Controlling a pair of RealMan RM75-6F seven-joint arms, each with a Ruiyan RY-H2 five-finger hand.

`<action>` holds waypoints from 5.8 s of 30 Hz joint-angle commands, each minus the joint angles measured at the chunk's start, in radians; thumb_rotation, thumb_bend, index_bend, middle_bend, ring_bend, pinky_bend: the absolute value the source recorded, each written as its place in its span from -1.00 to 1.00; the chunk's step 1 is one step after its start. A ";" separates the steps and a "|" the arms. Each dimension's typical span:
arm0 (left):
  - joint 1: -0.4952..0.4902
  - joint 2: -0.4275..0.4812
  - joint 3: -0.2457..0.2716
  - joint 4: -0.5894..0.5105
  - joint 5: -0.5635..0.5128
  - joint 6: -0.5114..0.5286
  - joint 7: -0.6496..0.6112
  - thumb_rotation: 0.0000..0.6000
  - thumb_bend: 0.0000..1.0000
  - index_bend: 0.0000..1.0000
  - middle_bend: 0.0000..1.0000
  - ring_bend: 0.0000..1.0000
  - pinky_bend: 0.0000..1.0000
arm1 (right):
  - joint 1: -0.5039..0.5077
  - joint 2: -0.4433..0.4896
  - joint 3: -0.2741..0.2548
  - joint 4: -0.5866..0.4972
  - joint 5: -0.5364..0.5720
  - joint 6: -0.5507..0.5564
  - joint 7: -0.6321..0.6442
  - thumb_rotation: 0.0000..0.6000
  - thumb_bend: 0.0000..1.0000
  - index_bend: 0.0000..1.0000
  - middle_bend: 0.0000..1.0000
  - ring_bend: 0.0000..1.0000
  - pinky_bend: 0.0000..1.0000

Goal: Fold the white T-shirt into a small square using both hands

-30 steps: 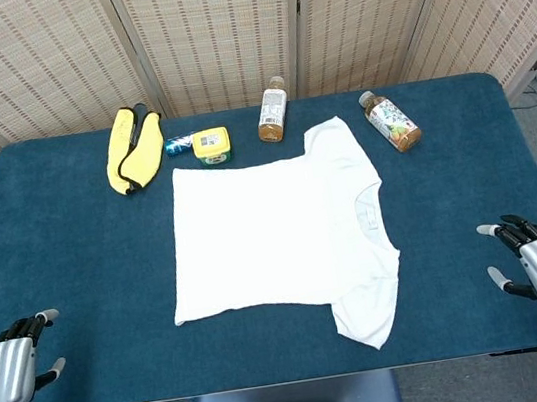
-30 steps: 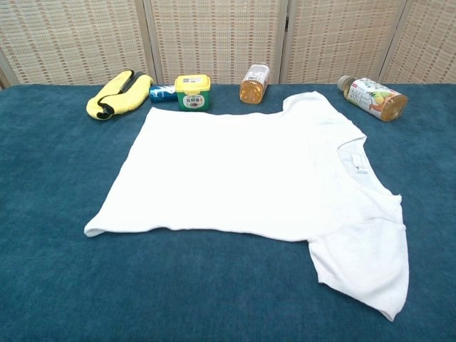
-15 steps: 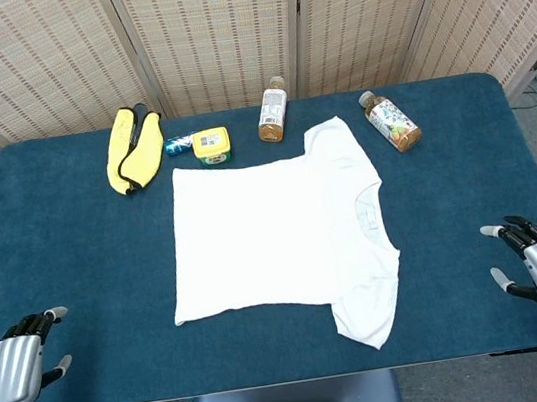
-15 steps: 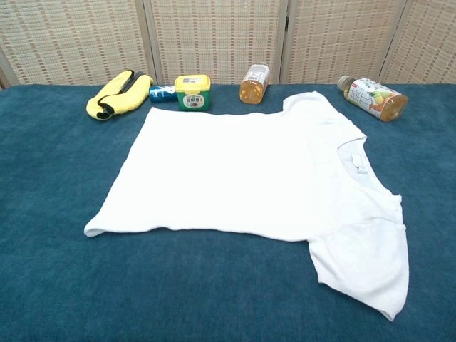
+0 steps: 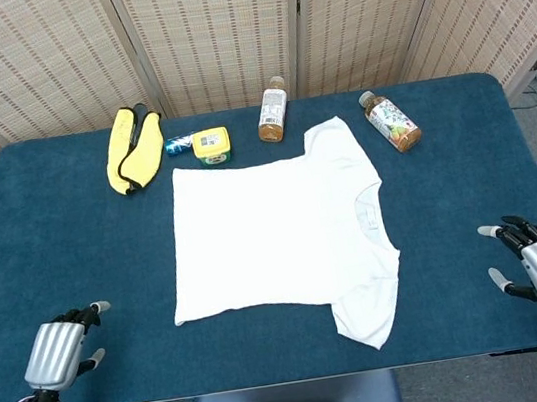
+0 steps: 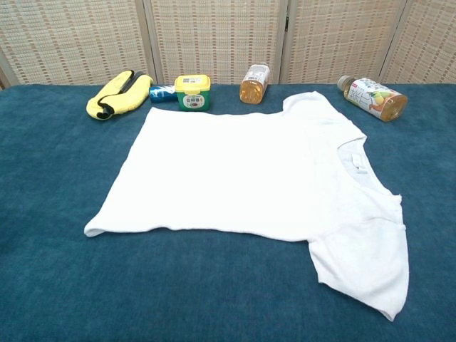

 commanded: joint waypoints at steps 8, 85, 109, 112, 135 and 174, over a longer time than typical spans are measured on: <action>-0.097 -0.082 -0.004 0.059 -0.005 -0.128 0.026 1.00 -0.73 -0.23 0.64 0.53 0.86 | 0.001 -0.001 -0.001 0.006 0.008 -0.008 0.003 1.00 -0.33 -0.57 -0.37 -0.60 -0.42; -0.290 -0.424 -0.071 0.305 -0.254 -0.259 0.092 1.00 -0.39 0.04 0.91 0.77 0.97 | 0.008 0.002 0.002 0.007 0.031 -0.040 -0.004 1.00 -0.33 -0.57 -0.34 -0.49 -0.42; -0.280 -0.413 -0.031 0.318 -0.216 -0.233 0.111 1.00 0.10 0.24 0.92 0.77 0.98 | 0.023 0.001 -0.018 -0.014 -0.027 -0.042 -0.031 1.00 -0.33 -0.57 -0.33 -0.46 -0.42; -0.275 -0.406 -0.026 0.306 -0.217 -0.233 0.107 1.00 0.10 0.25 0.92 0.77 0.98 | 0.039 -0.009 -0.032 -0.014 -0.063 -0.057 -0.042 1.00 -0.33 -0.57 -0.32 -0.46 -0.42; -0.263 -0.403 -0.019 0.279 -0.220 -0.233 0.093 1.00 0.10 0.26 0.92 0.78 0.98 | 0.189 -0.196 -0.060 0.074 -0.135 -0.266 -0.275 1.00 -0.66 -0.15 0.81 0.88 1.00; -0.255 -0.409 -0.025 0.280 -0.241 -0.237 0.094 1.00 0.10 0.24 0.92 0.78 0.98 | 0.299 -0.377 -0.077 0.276 -0.043 -0.408 -0.262 1.00 -0.49 -0.06 0.84 0.91 1.00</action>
